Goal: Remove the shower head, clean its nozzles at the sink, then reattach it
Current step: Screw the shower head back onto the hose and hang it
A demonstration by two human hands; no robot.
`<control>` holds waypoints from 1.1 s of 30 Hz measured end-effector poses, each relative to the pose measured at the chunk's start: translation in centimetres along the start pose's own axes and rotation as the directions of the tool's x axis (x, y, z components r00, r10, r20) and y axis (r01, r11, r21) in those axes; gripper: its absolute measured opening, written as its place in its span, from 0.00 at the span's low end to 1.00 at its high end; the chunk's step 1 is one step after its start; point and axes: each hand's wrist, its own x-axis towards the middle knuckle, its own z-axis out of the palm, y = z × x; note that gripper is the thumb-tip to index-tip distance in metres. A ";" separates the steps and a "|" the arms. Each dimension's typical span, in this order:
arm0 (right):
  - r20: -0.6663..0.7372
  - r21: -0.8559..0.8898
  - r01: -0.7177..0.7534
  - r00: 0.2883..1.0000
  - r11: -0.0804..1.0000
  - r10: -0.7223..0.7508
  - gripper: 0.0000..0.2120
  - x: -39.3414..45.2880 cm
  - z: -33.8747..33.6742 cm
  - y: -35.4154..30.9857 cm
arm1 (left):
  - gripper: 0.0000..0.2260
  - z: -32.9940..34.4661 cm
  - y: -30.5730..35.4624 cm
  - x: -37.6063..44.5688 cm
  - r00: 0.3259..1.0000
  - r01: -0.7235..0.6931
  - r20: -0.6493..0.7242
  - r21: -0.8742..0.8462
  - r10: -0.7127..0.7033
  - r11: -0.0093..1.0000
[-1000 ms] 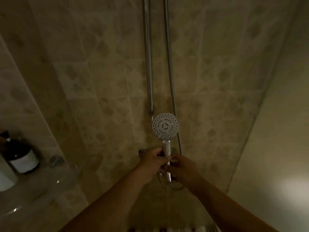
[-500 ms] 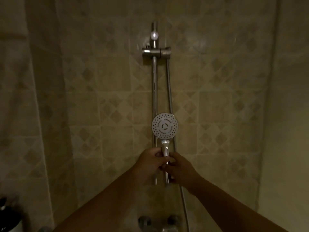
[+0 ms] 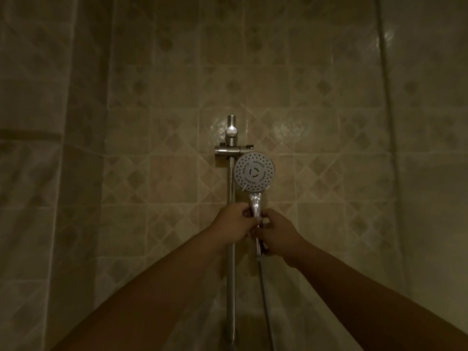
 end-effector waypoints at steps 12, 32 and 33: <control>-0.165 -0.056 0.050 0.985 0.997 -0.058 0.18 6.5 -5.6 -4.2 | 0.20 -2.6 2.8 7.7 0.965 0.068 -0.256 0.045 -0.054 0.997; -0.221 -0.108 0.070 0.971 0.992 -0.093 0.22 10.4 -7.1 -4.1 | 0.11 4.3 0.2 12.3 0.850 0.120 -0.521 0.035 -0.085 0.992; -0.226 -0.114 0.073 0.969 0.991 -0.098 0.22 10.5 -7.3 -4.2 | 0.11 4.1 0.3 12.6 0.853 0.096 -0.515 0.003 -0.081 0.995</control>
